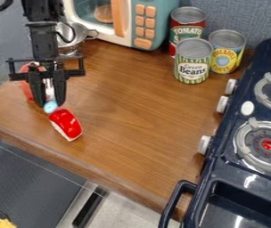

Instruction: Move the blue dish spoon to the middle of the table

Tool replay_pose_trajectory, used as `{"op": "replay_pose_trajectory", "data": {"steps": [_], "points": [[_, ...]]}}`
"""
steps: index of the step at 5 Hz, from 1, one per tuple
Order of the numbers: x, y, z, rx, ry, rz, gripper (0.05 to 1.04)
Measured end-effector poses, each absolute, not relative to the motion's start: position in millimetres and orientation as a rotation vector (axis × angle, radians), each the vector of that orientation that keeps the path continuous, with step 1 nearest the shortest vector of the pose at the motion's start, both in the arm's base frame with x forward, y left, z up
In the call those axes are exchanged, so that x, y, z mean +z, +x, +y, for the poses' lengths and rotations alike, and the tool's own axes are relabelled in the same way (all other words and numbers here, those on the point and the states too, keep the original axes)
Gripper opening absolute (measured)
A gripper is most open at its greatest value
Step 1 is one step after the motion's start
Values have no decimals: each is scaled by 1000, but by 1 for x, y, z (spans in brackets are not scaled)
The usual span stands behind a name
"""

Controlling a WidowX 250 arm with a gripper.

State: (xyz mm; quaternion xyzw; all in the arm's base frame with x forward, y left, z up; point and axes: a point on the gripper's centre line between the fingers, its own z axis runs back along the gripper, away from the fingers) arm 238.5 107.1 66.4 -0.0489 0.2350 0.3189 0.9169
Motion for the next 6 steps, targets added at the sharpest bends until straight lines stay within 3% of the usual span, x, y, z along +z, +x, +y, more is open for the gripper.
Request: {"op": "replay_pose_trajectory", "data": {"steps": [4,6], "points": [[58,231,98,613,-180,518,308],[56,238,97,528,-138,482,308]]}}
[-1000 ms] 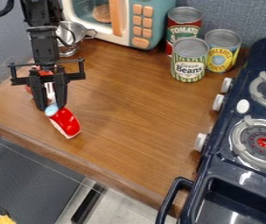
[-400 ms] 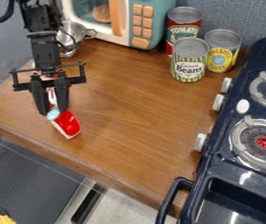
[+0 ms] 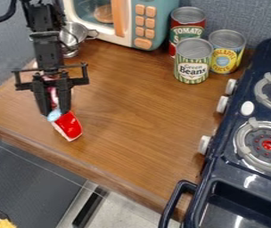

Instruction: Move the blue dish spoon to the middle of the table

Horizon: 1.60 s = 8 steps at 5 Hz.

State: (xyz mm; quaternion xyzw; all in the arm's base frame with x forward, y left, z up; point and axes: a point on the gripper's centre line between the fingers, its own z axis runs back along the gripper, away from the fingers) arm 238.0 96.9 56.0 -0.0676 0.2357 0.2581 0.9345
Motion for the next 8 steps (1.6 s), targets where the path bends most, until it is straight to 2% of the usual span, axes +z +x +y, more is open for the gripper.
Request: {"op": "replay_pose_trajectory", "data": {"steps": [1,2,4,5,6,7,8], "points": [[67,267,87,328,-14,345,308],[73,281,95,278,-6,276,308],[72,292,89,184,68,232,308],[66,307,88,15,86,158,308],[51,318,84,-106,77,83,308],[43,318,89,-209,-77,-11,308],[32,314,93,-183,-67,-34,308]]}}
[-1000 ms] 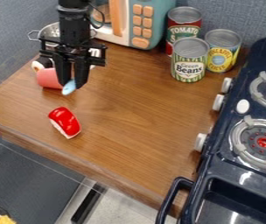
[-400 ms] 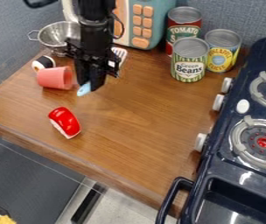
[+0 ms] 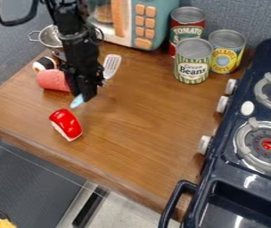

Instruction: Move the blue dish spoon to the middle of the table

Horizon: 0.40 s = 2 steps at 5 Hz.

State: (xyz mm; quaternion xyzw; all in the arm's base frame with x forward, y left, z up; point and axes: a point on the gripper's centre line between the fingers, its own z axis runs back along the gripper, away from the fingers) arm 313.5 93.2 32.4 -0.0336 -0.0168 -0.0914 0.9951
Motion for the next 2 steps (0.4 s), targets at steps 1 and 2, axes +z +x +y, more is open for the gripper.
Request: {"op": "replay_pose_trajectory", "data": {"steps": [1,2], "points": [[27,309,96,-164,-38,-29,308],[26,308,101,-155,-20,-29,308]]}}
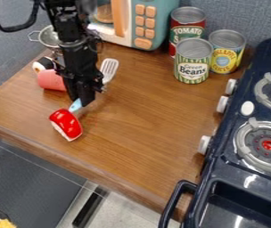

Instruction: Move the blue dish spoon to the middle of the table

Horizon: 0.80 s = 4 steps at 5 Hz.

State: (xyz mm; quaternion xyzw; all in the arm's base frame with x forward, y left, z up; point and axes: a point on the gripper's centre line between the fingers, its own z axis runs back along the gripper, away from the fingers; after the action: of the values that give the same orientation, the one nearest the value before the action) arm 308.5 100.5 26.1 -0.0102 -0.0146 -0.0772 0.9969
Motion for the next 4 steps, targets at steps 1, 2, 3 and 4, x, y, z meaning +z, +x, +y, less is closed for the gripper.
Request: {"op": "replay_pose_trajectory", "data": {"steps": [1,2,3,4], "points": [[26,308,103,-164,7,-22,374],[23,307,97,-208,-1,-17,686],[39,311,91,-238,-35,-82,963],[57,310,95,-225,-96,-146,1005]]}}
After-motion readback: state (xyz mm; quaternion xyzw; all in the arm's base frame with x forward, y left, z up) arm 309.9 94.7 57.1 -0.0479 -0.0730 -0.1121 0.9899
